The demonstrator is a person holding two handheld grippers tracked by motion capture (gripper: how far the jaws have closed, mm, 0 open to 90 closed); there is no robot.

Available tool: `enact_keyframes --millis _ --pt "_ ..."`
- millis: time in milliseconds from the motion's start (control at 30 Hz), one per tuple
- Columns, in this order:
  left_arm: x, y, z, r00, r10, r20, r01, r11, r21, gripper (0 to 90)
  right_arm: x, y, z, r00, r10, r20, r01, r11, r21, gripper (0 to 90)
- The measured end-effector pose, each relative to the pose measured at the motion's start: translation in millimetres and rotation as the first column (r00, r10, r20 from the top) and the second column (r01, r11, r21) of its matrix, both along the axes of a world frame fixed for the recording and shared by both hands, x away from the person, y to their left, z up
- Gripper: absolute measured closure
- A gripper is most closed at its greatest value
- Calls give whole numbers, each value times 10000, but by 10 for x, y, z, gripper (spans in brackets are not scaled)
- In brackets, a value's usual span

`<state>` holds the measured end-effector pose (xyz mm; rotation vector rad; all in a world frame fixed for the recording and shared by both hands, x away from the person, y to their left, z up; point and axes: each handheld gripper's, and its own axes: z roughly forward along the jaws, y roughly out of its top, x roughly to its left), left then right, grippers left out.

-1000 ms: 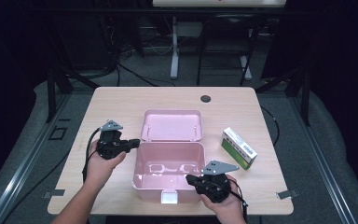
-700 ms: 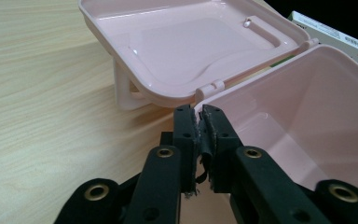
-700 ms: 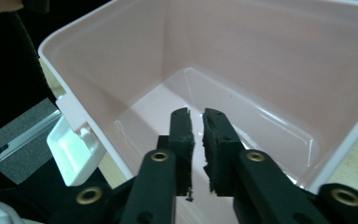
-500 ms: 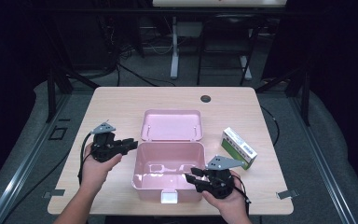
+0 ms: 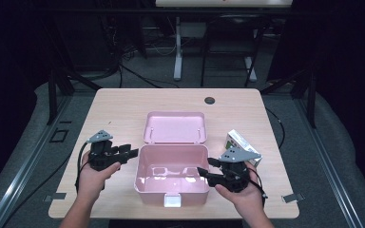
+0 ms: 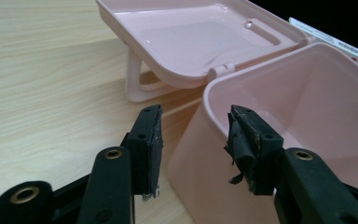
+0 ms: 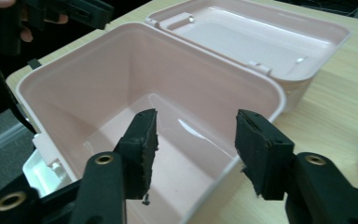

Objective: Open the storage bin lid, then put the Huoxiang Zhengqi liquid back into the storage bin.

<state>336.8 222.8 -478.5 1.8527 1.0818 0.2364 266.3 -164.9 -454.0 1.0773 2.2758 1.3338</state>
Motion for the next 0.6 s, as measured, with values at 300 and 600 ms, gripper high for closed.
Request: enact_keyframes --millis 300,600 --pt "-42 118 74 9999 -130 12 130 9998 -161 506 90 -134 191 9990 -388 -234 376 9981 -495 462" --pt "-22 232 125 9999 -140 1 140 9999 -68 485 237 -207 394 9985 -462 -310 422 9918 -1204 456"
